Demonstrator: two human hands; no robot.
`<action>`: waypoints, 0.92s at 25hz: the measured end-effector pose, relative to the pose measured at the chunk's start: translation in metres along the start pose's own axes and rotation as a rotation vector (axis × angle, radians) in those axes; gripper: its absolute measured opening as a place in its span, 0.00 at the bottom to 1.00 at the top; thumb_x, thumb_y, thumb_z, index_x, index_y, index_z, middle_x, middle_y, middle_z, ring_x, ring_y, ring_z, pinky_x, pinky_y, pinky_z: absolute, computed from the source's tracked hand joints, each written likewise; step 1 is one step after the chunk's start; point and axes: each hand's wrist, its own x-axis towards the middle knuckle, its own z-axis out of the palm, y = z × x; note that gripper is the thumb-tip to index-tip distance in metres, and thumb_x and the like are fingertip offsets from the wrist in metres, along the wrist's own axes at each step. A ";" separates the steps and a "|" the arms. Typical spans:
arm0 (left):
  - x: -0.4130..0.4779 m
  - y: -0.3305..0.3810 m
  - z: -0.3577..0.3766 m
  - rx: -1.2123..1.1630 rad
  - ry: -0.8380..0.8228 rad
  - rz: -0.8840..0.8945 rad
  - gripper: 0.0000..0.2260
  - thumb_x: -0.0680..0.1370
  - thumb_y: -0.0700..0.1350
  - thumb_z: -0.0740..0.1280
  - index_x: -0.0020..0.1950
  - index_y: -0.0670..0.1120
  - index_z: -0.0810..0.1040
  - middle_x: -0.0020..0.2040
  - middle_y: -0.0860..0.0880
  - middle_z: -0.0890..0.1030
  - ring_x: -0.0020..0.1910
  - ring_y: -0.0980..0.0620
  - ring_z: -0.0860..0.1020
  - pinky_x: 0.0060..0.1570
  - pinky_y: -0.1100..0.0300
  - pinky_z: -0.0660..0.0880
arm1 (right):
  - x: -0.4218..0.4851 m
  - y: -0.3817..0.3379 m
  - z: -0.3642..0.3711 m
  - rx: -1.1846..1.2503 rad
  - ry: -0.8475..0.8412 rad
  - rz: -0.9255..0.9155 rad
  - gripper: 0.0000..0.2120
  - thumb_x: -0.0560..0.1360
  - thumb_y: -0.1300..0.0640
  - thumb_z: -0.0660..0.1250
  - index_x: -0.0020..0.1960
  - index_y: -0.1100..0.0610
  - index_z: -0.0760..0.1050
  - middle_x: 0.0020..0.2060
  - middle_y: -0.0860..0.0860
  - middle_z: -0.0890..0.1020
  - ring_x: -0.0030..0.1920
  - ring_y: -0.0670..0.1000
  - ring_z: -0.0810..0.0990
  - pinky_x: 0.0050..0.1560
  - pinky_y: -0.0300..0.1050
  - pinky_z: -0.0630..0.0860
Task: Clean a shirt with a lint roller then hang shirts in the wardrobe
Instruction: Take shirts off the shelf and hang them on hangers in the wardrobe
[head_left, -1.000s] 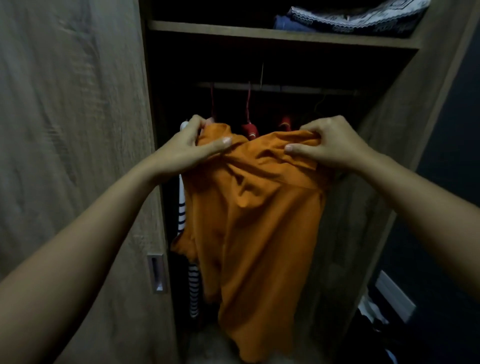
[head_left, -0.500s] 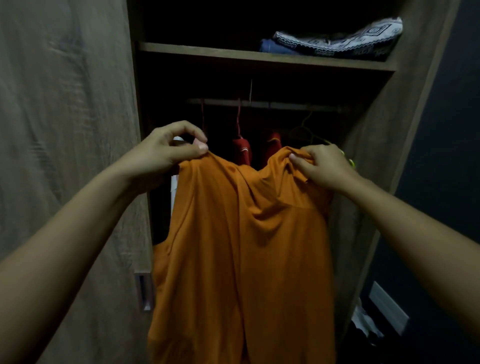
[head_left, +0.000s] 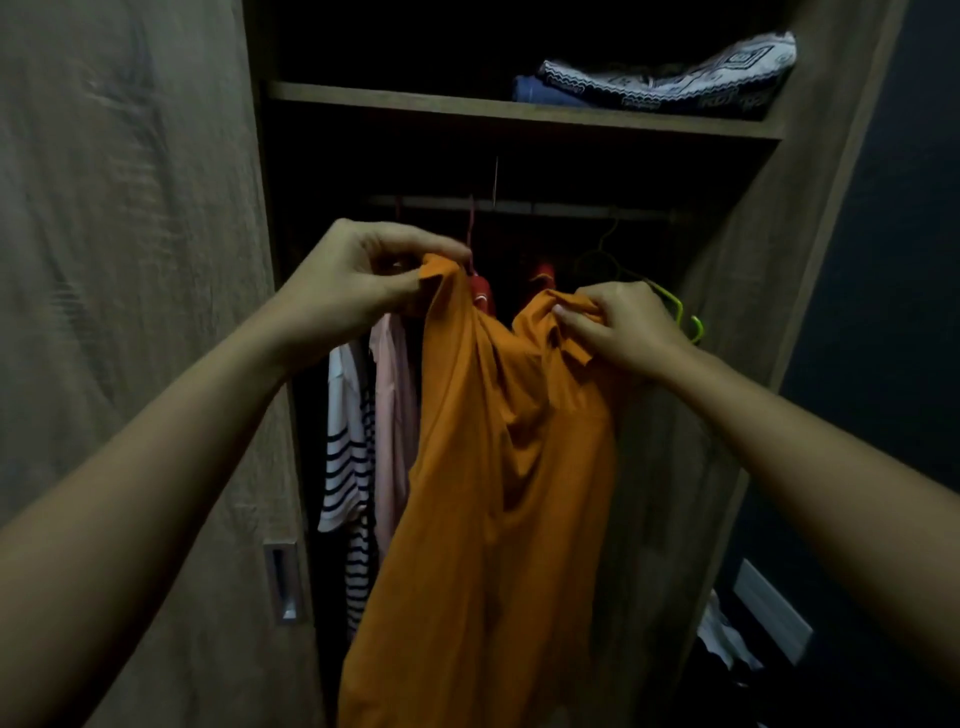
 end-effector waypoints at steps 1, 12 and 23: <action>0.001 0.000 0.004 0.061 -0.006 0.005 0.08 0.74 0.44 0.65 0.51 0.53 0.78 0.47 0.54 0.81 0.46 0.59 0.81 0.43 0.67 0.78 | 0.000 0.000 0.006 -0.006 -0.045 0.000 0.15 0.76 0.40 0.59 0.46 0.51 0.76 0.40 0.47 0.73 0.43 0.49 0.75 0.42 0.41 0.68; 0.019 -0.010 0.053 0.338 0.111 0.061 0.07 0.79 0.47 0.62 0.52 0.45 0.74 0.43 0.46 0.78 0.40 0.52 0.77 0.40 0.57 0.73 | -0.044 -0.081 0.011 0.602 -0.131 -0.016 0.14 0.72 0.44 0.66 0.53 0.49 0.71 0.42 0.46 0.79 0.40 0.44 0.79 0.43 0.39 0.77; 0.003 -0.032 0.007 0.224 0.391 -0.033 0.05 0.79 0.49 0.61 0.53 0.51 0.74 0.45 0.53 0.76 0.44 0.56 0.75 0.47 0.54 0.74 | -0.065 -0.014 0.027 0.423 -0.247 0.205 0.07 0.76 0.56 0.65 0.54 0.52 0.77 0.48 0.50 0.83 0.47 0.45 0.81 0.48 0.37 0.75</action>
